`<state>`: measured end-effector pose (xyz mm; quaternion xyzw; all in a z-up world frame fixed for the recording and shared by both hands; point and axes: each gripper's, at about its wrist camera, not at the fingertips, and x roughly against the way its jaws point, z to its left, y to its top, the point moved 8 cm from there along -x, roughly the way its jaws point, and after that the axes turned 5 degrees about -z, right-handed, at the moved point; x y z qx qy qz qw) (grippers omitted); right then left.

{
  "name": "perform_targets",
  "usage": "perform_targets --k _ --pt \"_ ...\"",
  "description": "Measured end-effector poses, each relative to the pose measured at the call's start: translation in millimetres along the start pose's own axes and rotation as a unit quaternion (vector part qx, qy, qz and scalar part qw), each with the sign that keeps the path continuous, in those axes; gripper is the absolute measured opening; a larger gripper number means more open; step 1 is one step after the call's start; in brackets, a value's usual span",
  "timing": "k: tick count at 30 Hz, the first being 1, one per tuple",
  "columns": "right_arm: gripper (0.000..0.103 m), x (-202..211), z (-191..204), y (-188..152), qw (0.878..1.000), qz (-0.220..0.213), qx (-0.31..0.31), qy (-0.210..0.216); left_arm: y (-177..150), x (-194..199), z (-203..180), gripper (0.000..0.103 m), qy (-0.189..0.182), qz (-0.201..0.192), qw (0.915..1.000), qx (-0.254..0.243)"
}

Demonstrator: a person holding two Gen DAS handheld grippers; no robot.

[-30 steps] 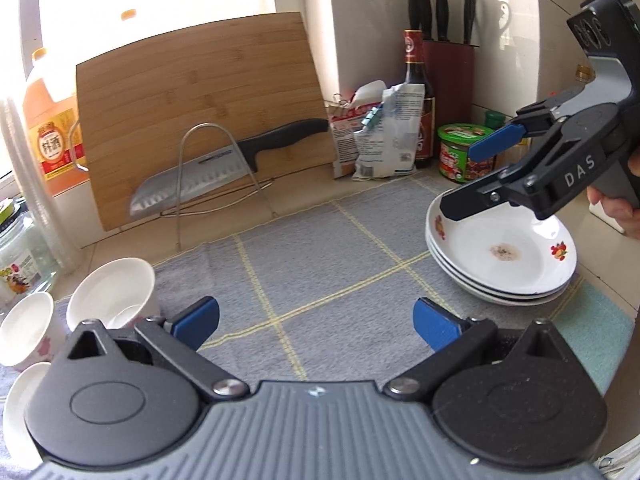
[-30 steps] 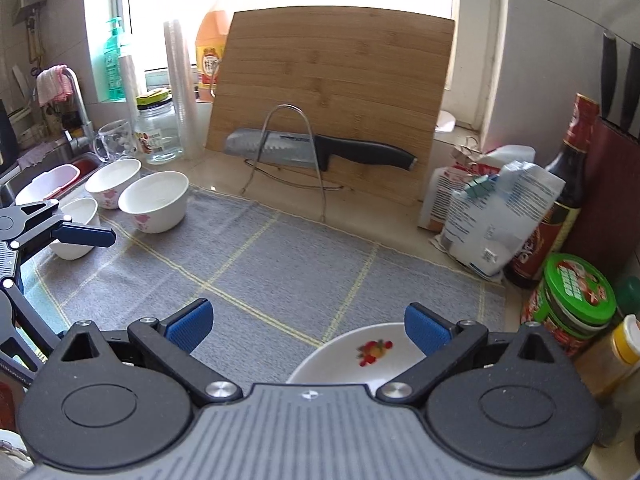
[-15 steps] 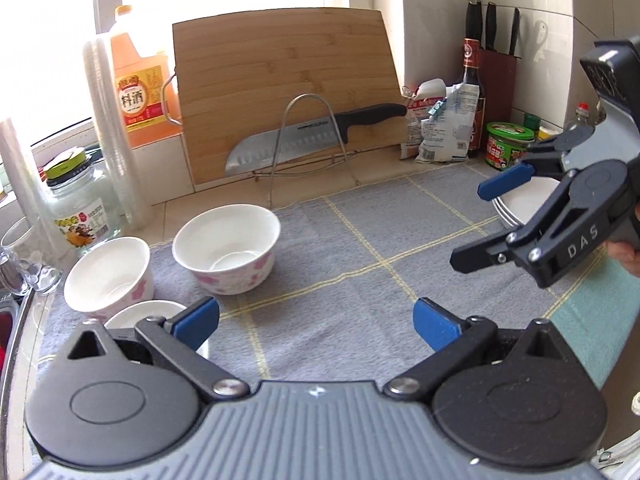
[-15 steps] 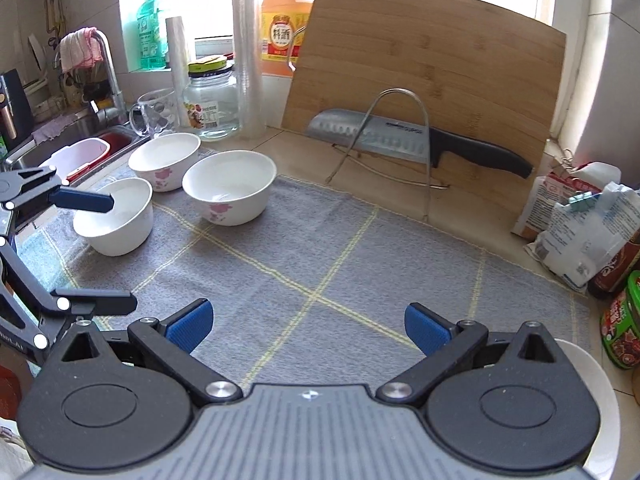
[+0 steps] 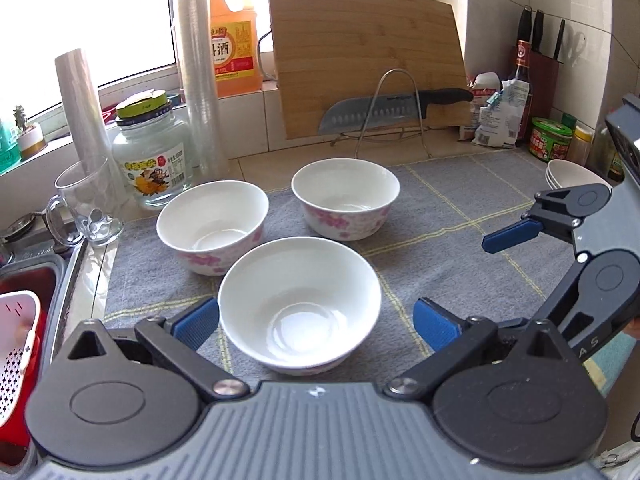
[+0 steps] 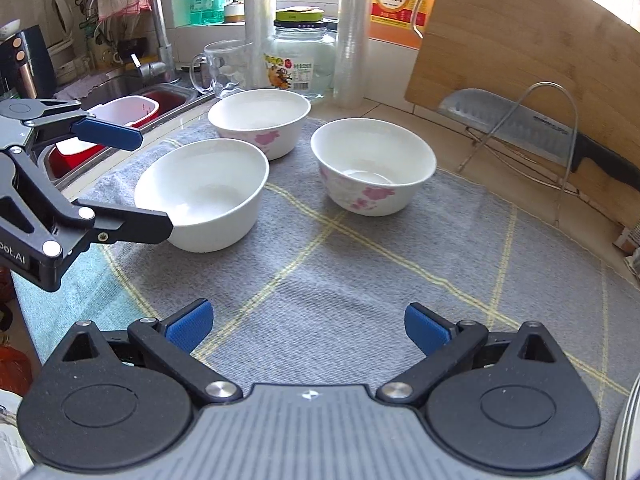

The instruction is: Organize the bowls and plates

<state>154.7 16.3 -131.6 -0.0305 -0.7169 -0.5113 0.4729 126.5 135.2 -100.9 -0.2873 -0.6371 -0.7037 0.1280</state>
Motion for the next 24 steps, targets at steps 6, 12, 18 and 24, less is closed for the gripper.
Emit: perform_targets --k 6,12,18,24 --pt "0.103 -18.3 25.2 2.4 1.000 0.008 0.010 0.013 -7.2 -5.2 24.7 0.102 -0.011 0.011 0.9998 0.014" --pt "0.103 -32.9 38.0 3.7 1.000 0.013 0.019 0.020 -7.5 -15.6 40.4 0.102 -0.017 0.028 0.9990 0.031" --pt "0.103 -44.7 44.0 3.1 0.999 0.015 0.027 0.031 -10.1 -27.7 49.6 0.102 -0.022 0.057 0.9965 0.057" --pt "0.103 -54.1 47.2 8.0 0.999 0.008 0.026 0.041 -9.1 -34.8 50.6 0.102 -0.028 0.067 0.9954 0.062"
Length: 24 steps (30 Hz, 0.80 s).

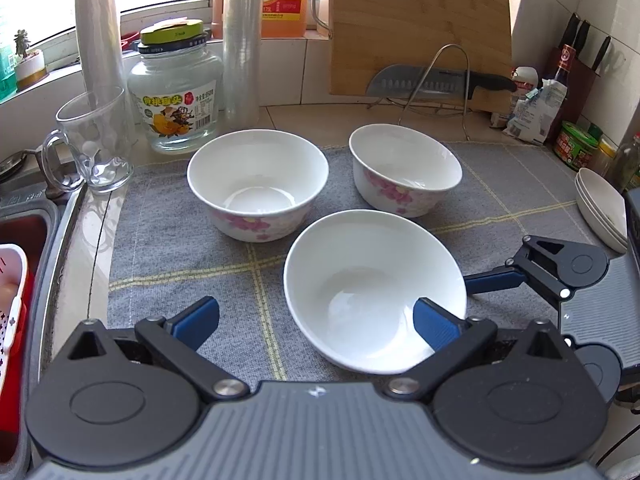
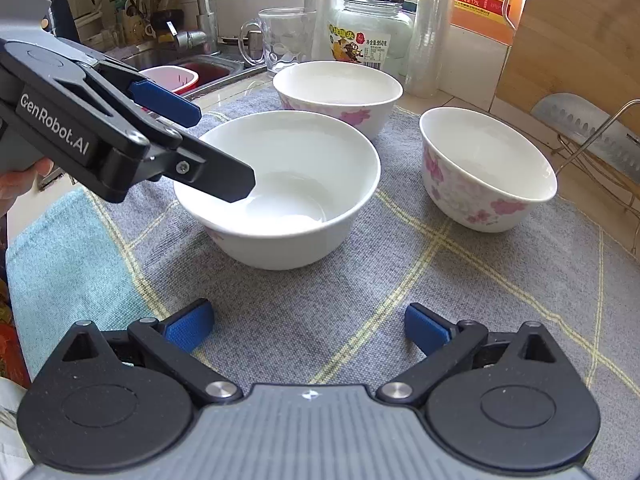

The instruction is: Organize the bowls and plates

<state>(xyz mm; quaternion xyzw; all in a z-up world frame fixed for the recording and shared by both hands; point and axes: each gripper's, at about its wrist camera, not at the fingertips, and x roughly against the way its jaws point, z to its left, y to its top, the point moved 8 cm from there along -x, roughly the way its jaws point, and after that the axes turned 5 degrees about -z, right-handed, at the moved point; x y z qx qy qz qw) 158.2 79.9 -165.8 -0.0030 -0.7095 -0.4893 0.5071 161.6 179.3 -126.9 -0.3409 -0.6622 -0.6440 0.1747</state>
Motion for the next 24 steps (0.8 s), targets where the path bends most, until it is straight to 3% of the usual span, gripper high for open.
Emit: perform_targets --k 16,18,24 --pt "0.103 -6.9 15.5 27.9 0.998 -0.034 0.048 0.001 9.4 -19.7 5.5 0.099 -0.028 0.027 0.9989 -0.025" --pt "0.103 -6.1 16.7 29.2 0.998 -0.037 0.048 0.003 10.8 -22.5 7.1 0.091 -0.033 0.032 0.9987 -0.025" --pt "0.100 -3.7 16.3 31.3 0.998 -0.042 0.053 -0.003 12.8 -27.4 4.4 0.081 -0.050 0.040 0.9977 -0.024"
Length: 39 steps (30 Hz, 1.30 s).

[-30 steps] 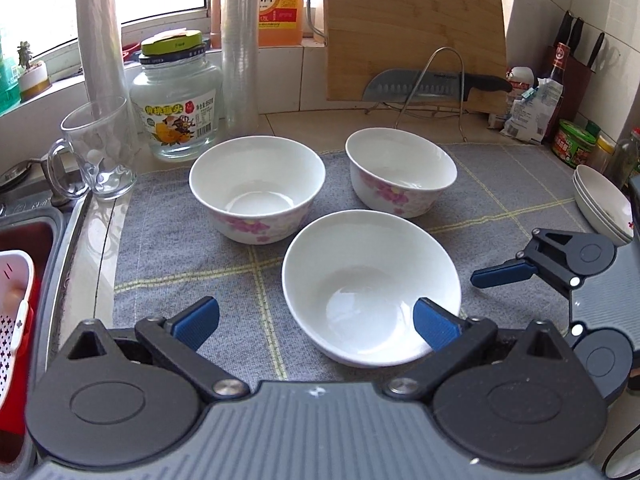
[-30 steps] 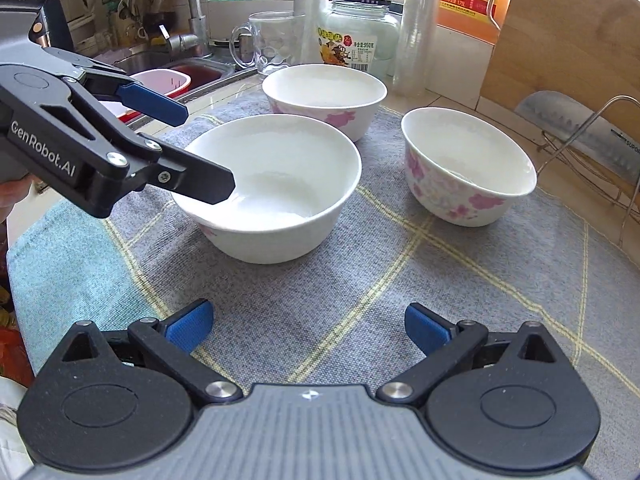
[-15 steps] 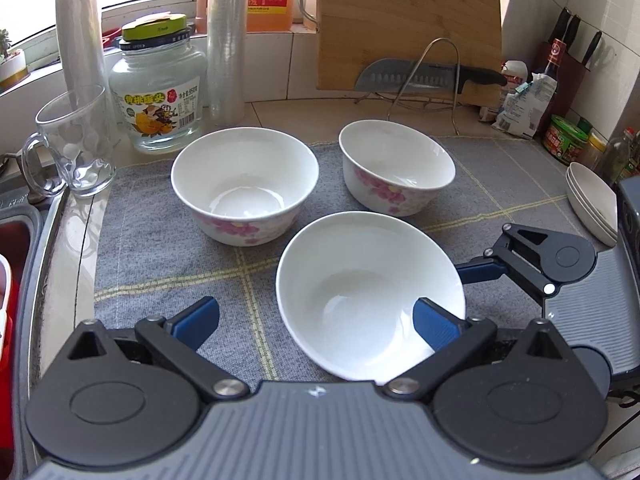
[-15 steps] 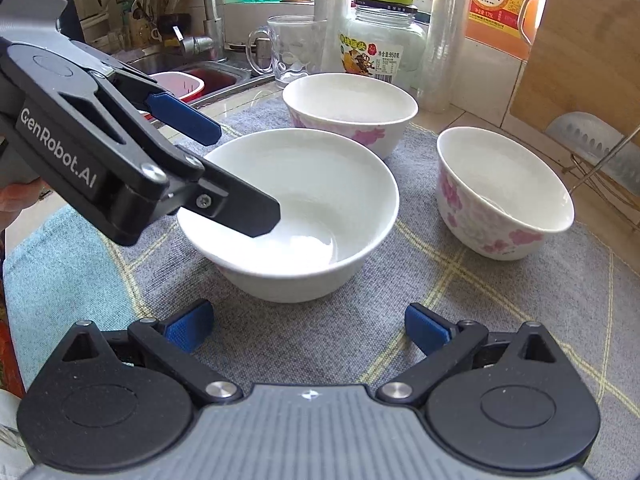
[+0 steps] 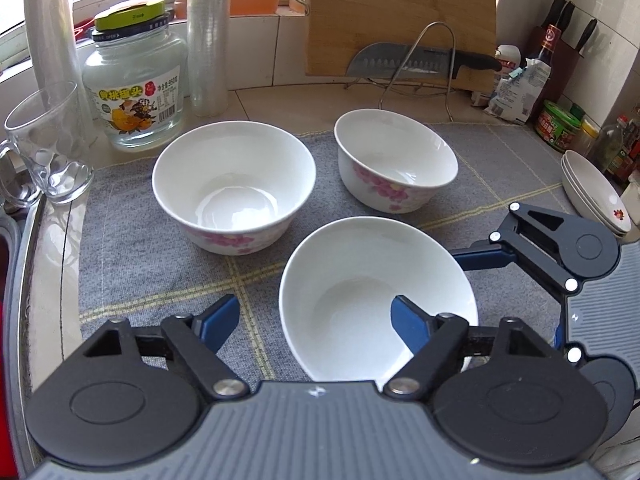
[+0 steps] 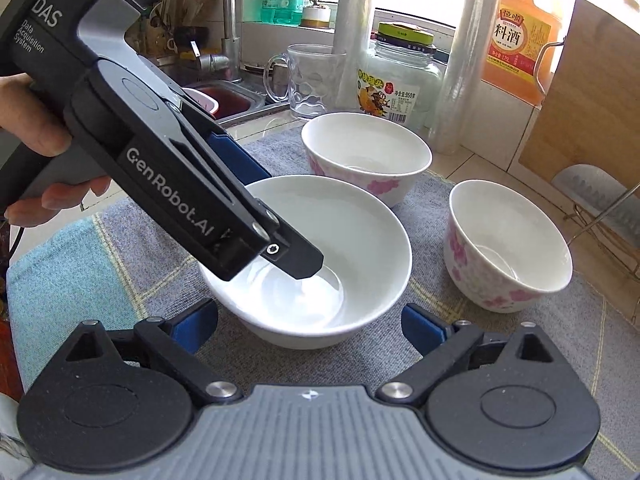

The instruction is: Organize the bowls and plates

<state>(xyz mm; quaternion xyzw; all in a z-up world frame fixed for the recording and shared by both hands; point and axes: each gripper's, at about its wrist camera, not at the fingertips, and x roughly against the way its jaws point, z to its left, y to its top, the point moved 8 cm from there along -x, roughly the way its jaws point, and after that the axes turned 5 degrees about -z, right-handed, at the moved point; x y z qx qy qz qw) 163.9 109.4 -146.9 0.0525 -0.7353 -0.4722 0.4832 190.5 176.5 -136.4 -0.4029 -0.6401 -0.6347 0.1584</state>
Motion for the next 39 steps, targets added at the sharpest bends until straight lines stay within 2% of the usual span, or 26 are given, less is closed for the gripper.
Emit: perform_targets --k 2,4,6,12,21,39 --pt "0.098 1.1 -1.1 0.2 1.000 -0.001 -0.002 0.002 0.9 -0.9 -1.6 0.079 -0.003 0.000 1.0000 -0.002" --pt "0.093 2.1 -1.0 -0.1 1.000 0.000 -0.002 0.006 2.0 -1.5 -3.7 0.072 -0.009 0.000 1.0000 -0.003" --pt "0.091 3.2 0.0 -0.5 1.000 -0.001 0.001 0.006 3.2 -2.4 -4.6 0.065 -0.013 0.001 0.9999 -0.003" --pt "0.087 5.3 2.7 0.3 1.000 -0.004 0.008 0.007 4.4 -3.7 -5.0 0.056 -0.024 0.004 0.9997 -0.001" --pt "0.087 5.3 2.6 1.1 1.000 -0.002 0.004 0.006 4.9 -2.5 -6.2 0.055 -0.041 0.001 0.9990 0.014" --pt "0.087 10.7 3.2 2.3 1.000 0.010 -0.007 0.007 5.4 4.4 -12.1 0.055 -0.046 -0.002 0.9989 0.014"
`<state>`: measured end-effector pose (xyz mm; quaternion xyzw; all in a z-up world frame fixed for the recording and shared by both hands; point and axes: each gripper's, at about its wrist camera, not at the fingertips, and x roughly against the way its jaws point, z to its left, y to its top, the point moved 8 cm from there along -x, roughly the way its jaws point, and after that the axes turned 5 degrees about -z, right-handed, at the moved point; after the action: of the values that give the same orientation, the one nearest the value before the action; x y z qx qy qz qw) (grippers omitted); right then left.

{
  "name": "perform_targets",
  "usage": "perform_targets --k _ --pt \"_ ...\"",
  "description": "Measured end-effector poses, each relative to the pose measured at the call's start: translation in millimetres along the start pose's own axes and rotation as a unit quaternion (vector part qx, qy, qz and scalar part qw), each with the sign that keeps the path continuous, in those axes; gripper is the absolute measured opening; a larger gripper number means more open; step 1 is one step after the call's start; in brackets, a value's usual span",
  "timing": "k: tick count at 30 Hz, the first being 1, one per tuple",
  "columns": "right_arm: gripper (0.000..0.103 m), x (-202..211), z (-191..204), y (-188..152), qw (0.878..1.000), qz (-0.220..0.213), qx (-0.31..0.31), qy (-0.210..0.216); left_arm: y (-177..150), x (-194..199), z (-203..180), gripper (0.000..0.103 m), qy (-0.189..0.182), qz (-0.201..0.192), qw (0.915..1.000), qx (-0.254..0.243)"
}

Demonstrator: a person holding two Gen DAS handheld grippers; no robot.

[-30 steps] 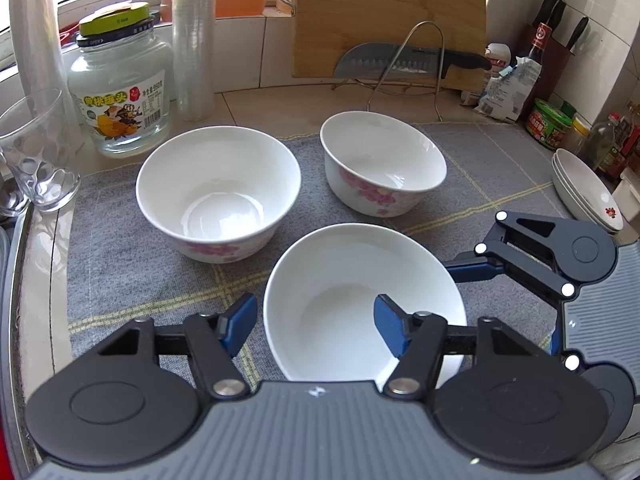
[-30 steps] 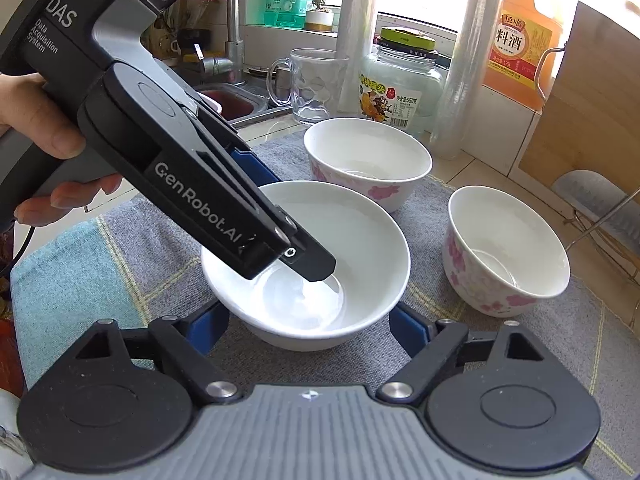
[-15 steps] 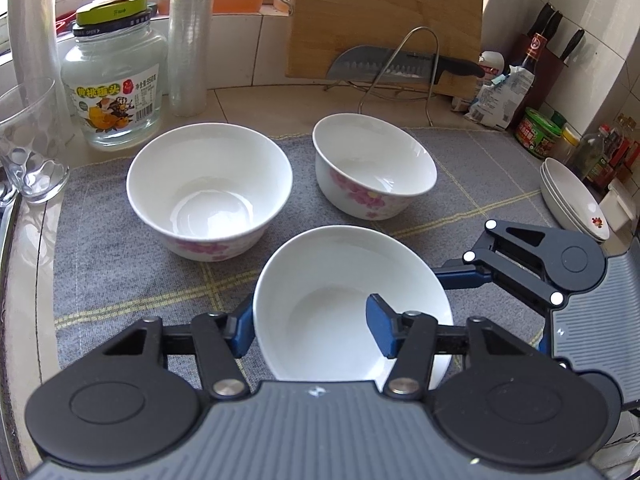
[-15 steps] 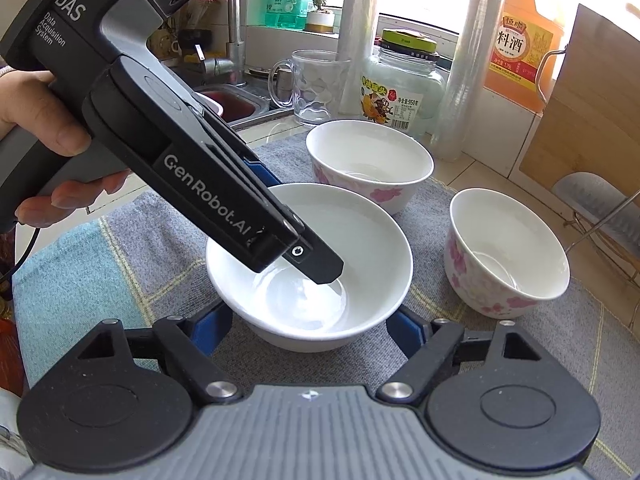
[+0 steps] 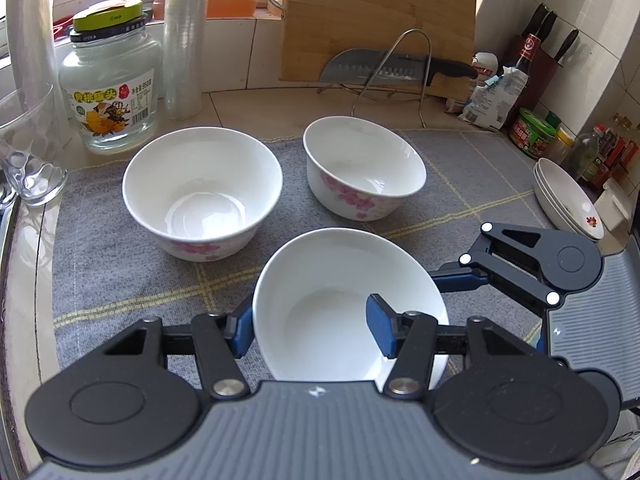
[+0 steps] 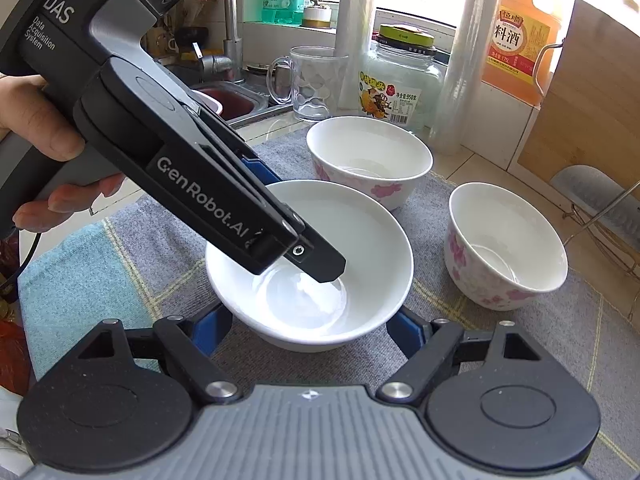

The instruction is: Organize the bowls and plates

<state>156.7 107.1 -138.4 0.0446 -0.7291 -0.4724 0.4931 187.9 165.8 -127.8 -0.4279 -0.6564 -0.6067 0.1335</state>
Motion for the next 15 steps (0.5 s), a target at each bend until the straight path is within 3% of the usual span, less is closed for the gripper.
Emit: perform_targets --k 15 --pt "0.087 34.2 -12.3 -14.2 1.000 0.009 -0.019 0.003 6.2 2.4 -40.9 0.056 -0.006 -0.003 1.0000 -0.003"
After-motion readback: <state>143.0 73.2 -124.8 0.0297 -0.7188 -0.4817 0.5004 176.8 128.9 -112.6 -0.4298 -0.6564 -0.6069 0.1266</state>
